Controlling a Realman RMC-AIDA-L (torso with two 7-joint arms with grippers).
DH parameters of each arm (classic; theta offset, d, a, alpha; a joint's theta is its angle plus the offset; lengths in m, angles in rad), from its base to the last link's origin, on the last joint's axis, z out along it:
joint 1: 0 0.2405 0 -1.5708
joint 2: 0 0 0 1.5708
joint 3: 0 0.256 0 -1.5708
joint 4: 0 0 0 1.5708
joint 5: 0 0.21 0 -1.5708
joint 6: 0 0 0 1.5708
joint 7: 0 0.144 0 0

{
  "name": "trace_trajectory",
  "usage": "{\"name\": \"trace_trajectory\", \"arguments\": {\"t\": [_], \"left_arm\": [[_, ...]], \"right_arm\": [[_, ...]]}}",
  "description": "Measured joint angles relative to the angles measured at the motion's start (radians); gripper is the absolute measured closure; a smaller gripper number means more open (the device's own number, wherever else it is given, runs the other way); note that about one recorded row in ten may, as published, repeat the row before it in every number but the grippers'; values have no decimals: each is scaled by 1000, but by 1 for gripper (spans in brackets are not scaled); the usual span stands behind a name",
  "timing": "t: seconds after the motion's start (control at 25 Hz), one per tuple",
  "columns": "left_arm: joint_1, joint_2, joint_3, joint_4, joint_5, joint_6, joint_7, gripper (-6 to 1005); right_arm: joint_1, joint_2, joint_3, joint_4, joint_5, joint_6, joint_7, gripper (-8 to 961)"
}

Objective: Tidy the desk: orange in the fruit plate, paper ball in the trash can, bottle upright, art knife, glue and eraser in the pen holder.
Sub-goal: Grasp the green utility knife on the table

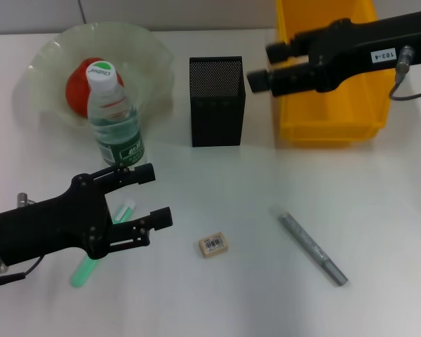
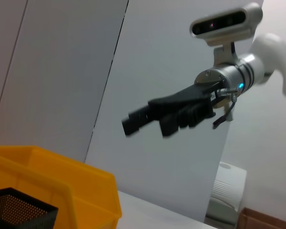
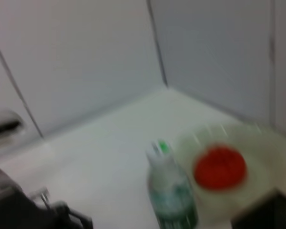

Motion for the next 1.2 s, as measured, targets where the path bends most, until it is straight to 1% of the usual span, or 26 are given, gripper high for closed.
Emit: {"name": "trace_trajectory", "arguments": {"t": [0.08,0.16,0.2,0.24,0.28,0.32,0.36,0.4,0.48,0.6,0.64,0.68,0.92,1.0,1.04,1.2], "left_arm": [[0,0,0,0,0,-2,0,188],[0,0,0,0,0,-3,0,188],[-3,0,-1,-1,0,-7,0,188],[-3,0,-1,-1,0,-7,0,189],[-4,0,-1,-1,0,-9,0,189],[-7,0,-1,-1,0,-11,1,189],[-8,0,-1,-1,0,-12,1,189],[-10,0,0,-1,0,-12,1,189],[-11,0,0,-1,0,-12,2,189],[-14,0,-2,-1,0,-17,2,190],[-15,0,-2,-1,0,-20,2,190],[-15,0,-3,-1,0,-23,2,190],[-15,0,-6,-1,-1,-30,2,191],[-15,0,-6,-1,-1,-30,2,191],[-15,0,-6,-1,-2,-32,2,191],[-15,0,-6,-1,-2,-38,2,192]], "right_arm": [[39,-1,2,-71,-120,-69,136,281],[81,-2,7,-121,-213,-151,230,283],[114,-2,6,-151,-276,-211,286,284],[114,-2,6,-151,-276,-211,286,284],[127,-2,2,-159,-306,-229,312,284],[146,-2,-12,-153,-372,-245,351,284],[146,-2,-12,-153,-372,-245,351,284],[160,-2,-36,-127,-431,-249,374,285],[164,-2,-49,-109,-452,-246,376,285],[172,-2,-87,-35,-495,-222,372,285],[172,-2,-87,-35,-495,-222,372,285],[176,-2,-106,0,-512,-205,368,285],[191,-1,-149,75,-549,-157,364,286],[207,0,-166,126,-551,-147,357,286],[207,0,-166,126,-551,-147,357,286],[233,0,-198,206,-555,-120,353,286]]}}
